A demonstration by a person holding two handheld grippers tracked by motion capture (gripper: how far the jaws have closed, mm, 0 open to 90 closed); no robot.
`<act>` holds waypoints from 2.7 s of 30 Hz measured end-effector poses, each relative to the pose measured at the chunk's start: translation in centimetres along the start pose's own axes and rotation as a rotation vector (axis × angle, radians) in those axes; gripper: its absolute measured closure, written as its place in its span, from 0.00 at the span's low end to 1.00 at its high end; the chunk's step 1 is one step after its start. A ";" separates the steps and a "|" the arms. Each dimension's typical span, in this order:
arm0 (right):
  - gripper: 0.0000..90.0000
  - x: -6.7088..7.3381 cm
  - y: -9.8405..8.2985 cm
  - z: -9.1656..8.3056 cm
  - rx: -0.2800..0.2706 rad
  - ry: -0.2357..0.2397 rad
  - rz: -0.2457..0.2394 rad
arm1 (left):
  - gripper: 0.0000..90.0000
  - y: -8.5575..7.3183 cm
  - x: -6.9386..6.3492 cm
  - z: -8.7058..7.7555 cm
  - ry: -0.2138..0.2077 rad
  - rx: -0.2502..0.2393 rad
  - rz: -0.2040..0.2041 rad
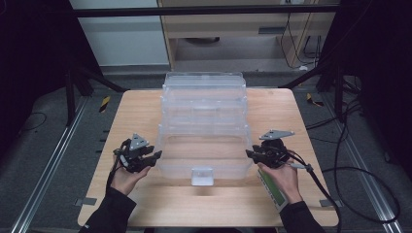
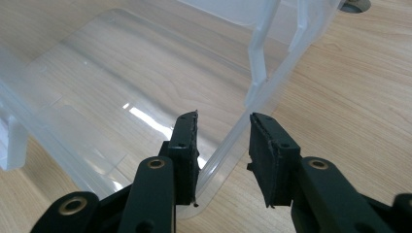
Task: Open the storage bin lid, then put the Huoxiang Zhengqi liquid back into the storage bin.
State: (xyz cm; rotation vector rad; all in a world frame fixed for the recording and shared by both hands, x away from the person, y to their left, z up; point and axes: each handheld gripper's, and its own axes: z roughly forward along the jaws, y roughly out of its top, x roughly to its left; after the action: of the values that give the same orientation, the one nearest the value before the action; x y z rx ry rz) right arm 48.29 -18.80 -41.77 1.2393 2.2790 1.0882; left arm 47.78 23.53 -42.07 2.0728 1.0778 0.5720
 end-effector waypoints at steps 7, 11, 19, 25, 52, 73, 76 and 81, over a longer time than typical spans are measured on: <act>0.72 0.1 0.0 -0.1 0.013 0.003 0.003 | 0.71 -0.2 -0.4 -0.5 0.014 -0.005 0.002; 0.72 0.3 -0.1 -0.3 0.020 0.007 -0.006 | 0.72 -0.4 -0.7 -0.8 0.021 -0.007 -0.009; 0.72 0.4 -0.2 -0.5 0.011 0.004 -0.020 | 0.72 -0.6 -0.9 -1.1 0.018 -0.014 0.006; 0.72 0.4 -0.2 -0.5 0.011 0.004 -0.018 | 0.72 -0.5 -0.7 -1.0 0.015 -0.015 0.007; 0.60 -1.0 1.0 -6.5 -0.008 -0.045 0.012 | 0.52 -1.1 3.5 -3.5 0.137 -0.092 -0.075; 0.44 0.3 0.9 -9.3 0.147 -0.048 -0.006 | 0.44 -2.5 5.8 -3.5 0.204 -0.051 -0.131; 0.43 0.5 0.8 -9.4 0.177 -0.062 -0.001 | 0.44 -2.7 6.2 -3.6 0.216 -0.046 -0.142; 0.44 1.1 0.5 -9.4 0.224 -0.045 0.003 | 0.44 -2.9 6.5 -3.5 0.222 -0.040 -0.150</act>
State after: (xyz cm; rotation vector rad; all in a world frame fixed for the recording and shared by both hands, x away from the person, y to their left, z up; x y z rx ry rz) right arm 42.36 -22.10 -35.13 1.3354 2.4162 0.8142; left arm 47.58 31.40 -41.65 1.9073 1.3246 0.7544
